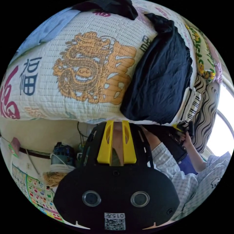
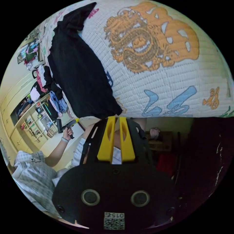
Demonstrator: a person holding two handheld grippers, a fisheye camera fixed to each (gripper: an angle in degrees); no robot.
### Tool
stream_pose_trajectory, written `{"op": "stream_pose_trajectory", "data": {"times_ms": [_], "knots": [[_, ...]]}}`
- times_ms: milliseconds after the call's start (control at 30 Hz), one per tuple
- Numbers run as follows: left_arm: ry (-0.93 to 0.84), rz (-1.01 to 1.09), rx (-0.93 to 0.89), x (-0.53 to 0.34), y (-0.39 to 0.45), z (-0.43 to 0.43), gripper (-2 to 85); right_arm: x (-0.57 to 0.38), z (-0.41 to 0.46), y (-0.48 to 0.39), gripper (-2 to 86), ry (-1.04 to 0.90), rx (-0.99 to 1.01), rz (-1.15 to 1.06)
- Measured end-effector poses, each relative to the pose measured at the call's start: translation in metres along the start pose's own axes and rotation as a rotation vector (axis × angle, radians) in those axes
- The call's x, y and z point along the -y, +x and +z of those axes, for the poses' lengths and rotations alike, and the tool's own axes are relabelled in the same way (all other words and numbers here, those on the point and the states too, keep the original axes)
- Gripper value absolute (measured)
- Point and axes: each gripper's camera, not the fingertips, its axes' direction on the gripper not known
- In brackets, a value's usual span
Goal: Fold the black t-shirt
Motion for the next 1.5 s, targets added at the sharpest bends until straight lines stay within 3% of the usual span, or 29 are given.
{"op": "stream_pose_trajectory", "data": {"times_ms": [133,300,400,467,600,700,900,1100,1300,1500], "knots": [[0.109,0.021,0.073,0.001,0.016,-0.048,6.3,0.008,-0.066,-0.023,7.7,0.202,-0.043,-0.087],[0.391,0.108,-0.087,0.055,0.056,-0.109,7.9,0.059,-0.115,-0.046,9.0,0.386,0.05,-0.114],[0.442,0.109,-0.2,0.109,0.075,-0.117,9.1,0.096,-0.129,-0.056,9.4,0.453,0.123,-0.033],[0.457,0.051,-0.176,0.136,0.084,-0.117,9.3,0.112,-0.131,-0.066,8.3,0.456,0.14,-0.008],[0.448,-0.082,-0.028,0.169,0.11,-0.112,6.2,0.13,-0.12,-0.098,1.4,0.358,0.017,-0.009],[0.418,0.018,0.173,0.17,0.143,-0.116,1.1,0.13,-0.121,-0.112,0.0,0.316,-0.035,-0.037],[0.558,0.165,0.45,0.157,0.185,-0.161,-0.3,0.116,-0.156,-0.133,-0.3,0.425,-0.232,-0.073],[0.572,0.107,0.717,0.176,0.207,-0.167,-0.3,0.114,-0.159,-0.148,-0.3,0.463,-0.33,-0.047],[0.558,0.09,0.85,0.181,0.227,-0.16,0.6,0.117,-0.151,-0.159,0.0,0.499,-0.401,0.03],[0.524,0.071,0.817,0.18,0.224,-0.153,6.3,0.12,-0.132,-0.166,3.0,0.46,-0.462,0.058]]}}
